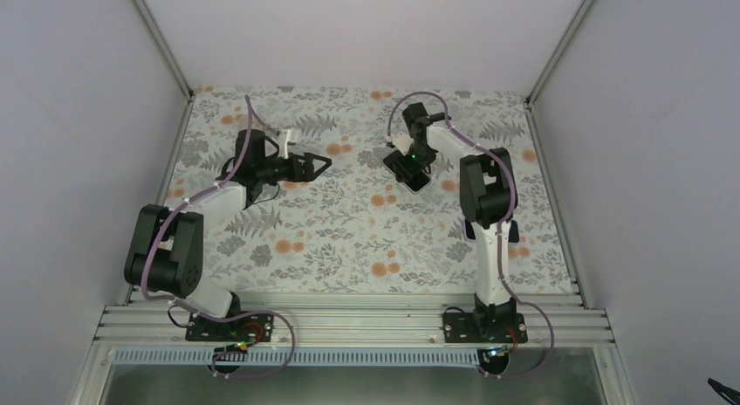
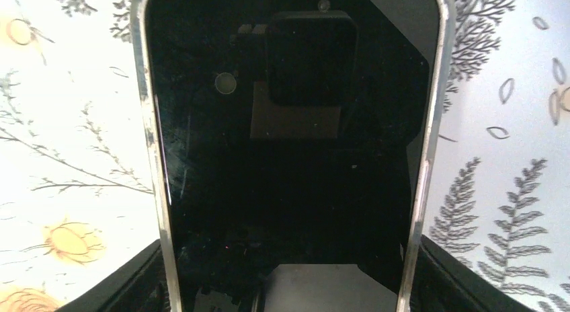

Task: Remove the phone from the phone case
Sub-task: Pick up the phone at the center of the board.

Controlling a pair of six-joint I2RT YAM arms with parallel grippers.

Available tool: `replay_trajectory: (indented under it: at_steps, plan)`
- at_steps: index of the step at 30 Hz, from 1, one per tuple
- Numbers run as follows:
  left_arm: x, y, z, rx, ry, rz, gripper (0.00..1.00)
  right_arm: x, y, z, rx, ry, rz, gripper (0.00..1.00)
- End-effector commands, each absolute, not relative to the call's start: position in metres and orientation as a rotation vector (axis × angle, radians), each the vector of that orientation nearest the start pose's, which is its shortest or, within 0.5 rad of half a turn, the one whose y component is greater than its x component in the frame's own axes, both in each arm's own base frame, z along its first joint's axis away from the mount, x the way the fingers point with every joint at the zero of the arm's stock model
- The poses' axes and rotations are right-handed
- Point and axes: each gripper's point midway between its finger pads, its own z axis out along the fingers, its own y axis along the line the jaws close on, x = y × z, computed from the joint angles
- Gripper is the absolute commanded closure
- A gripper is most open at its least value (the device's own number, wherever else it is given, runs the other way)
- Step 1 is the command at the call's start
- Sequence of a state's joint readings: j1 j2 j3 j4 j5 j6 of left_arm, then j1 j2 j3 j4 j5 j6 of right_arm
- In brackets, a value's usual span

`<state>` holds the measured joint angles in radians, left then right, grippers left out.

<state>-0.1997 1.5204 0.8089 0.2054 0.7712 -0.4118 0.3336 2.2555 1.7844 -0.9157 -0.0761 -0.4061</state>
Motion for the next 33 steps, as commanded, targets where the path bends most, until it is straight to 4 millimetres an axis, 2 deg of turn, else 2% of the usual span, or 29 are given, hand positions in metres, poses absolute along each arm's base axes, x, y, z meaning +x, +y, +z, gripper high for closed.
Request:
replay_trajectory:
  at_steps: [1, 4, 11, 16, 19, 27, 30, 33]
  plan:
    - [0.381, -0.208, 0.166, 0.273, 2.091, -1.22, 0.0, 0.438, 0.193, 0.055, -1.071, 2.681, 0.204, 0.4]
    - [0.38, -0.218, 0.165, 0.279, 2.062, -1.256, 0.0, 0.437, 0.206, 0.072, -1.061, 2.631, 0.248, 0.4]
    - [0.393, -0.233, 0.143, 0.217, 2.082, -1.33, 0.01, 0.426, 0.23, 0.084, -1.088, 2.584, 0.341, 0.39]
    - [0.404, -0.244, 0.13, 0.169, 2.105, -1.384, 0.06, 0.416, 0.249, 0.099, -1.112, 2.539, 0.422, 0.39]
    - [0.408, -0.251, 0.127, 0.156, 2.112, -1.42, 0.11, 0.408, 0.261, 0.11, -1.132, 2.504, 0.476, 0.38]
    - [0.409, -0.27, 0.115, 0.145, 2.147, -1.5, 0.23, 0.388, 0.288, 0.12, -1.201, 2.457, 0.54, 0.38]
    - [0.411, -0.274, 0.114, 0.146, 2.147, -1.521, 0.32, 0.383, 0.296, 0.125, -1.215, 2.442, 0.558, 0.37]
    - [0.411, -0.277, 0.116, 0.148, 2.141, -1.54, 0.46, 0.377, 0.302, 0.128, -1.228, 2.432, 0.569, 0.37]
